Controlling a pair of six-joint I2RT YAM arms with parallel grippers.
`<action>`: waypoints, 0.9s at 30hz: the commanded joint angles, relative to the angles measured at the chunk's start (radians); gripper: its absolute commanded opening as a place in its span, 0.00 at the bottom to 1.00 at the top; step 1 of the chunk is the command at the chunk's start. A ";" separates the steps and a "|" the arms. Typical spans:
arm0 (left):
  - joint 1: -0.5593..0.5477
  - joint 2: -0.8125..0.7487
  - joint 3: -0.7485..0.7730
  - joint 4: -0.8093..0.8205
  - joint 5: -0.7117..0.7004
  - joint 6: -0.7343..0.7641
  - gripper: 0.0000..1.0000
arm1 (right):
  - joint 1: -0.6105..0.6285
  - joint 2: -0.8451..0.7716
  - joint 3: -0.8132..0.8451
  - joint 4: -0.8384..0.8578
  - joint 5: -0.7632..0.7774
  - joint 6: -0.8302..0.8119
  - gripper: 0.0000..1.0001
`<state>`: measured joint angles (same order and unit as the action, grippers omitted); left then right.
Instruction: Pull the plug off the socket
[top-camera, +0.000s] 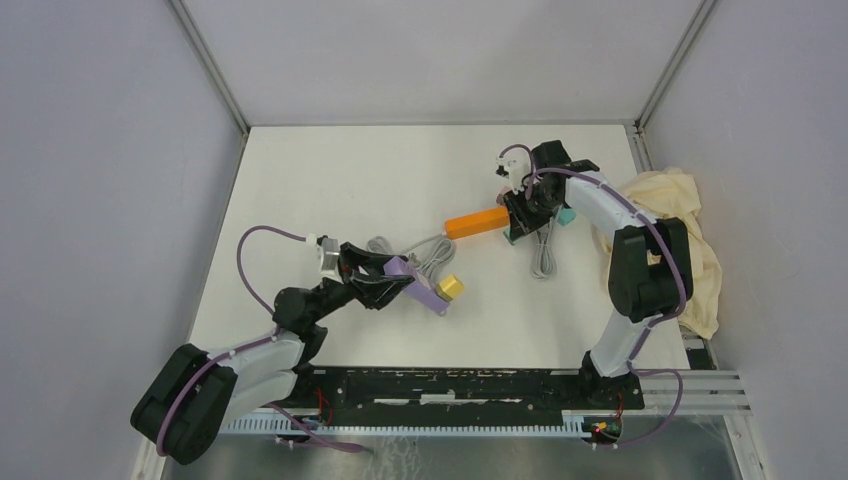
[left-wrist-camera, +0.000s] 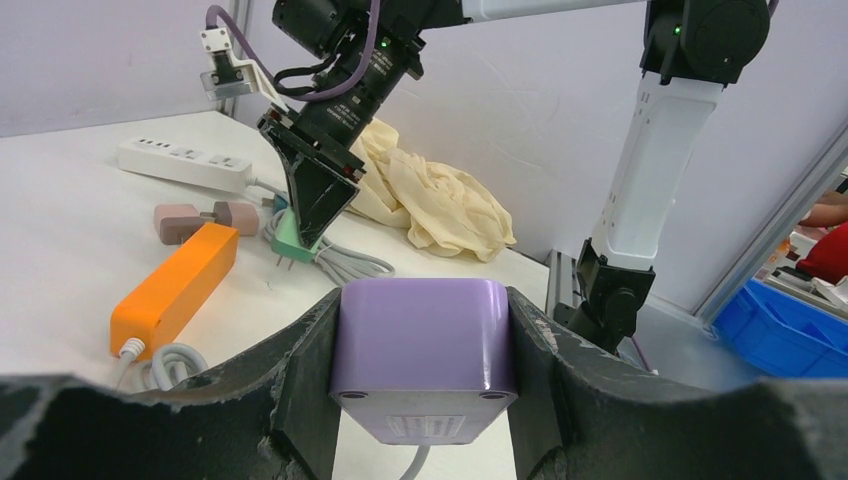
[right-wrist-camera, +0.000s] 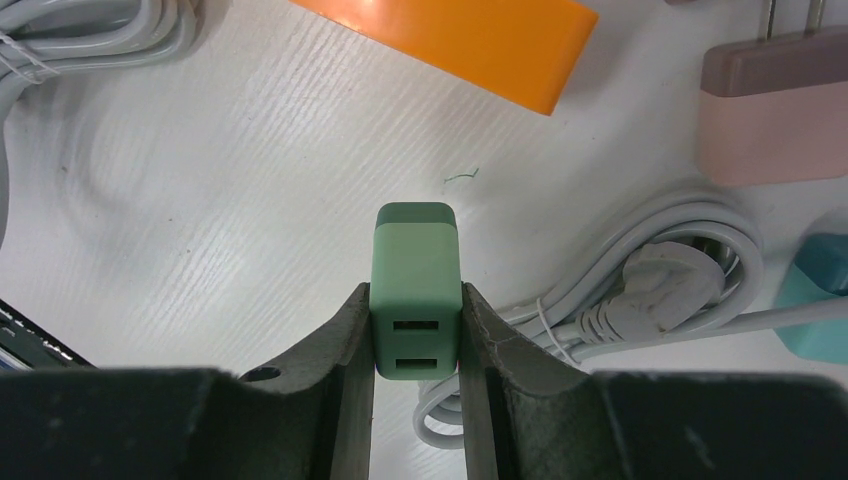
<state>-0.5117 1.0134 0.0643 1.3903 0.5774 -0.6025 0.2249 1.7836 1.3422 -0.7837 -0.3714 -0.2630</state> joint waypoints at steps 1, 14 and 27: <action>0.004 -0.018 0.002 0.085 -0.010 -0.047 0.03 | -0.009 0.023 0.041 0.019 0.043 -0.005 0.29; -0.005 0.020 0.015 0.123 0.007 -0.067 0.03 | -0.025 -0.068 0.028 0.037 0.108 -0.031 0.62; -0.045 0.112 0.051 0.178 0.019 -0.078 0.03 | -0.027 -0.453 -0.173 0.049 -0.684 -0.353 0.66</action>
<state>-0.5434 1.1080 0.0723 1.4494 0.5785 -0.6296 0.1944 1.4132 1.2407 -0.7353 -0.6544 -0.4408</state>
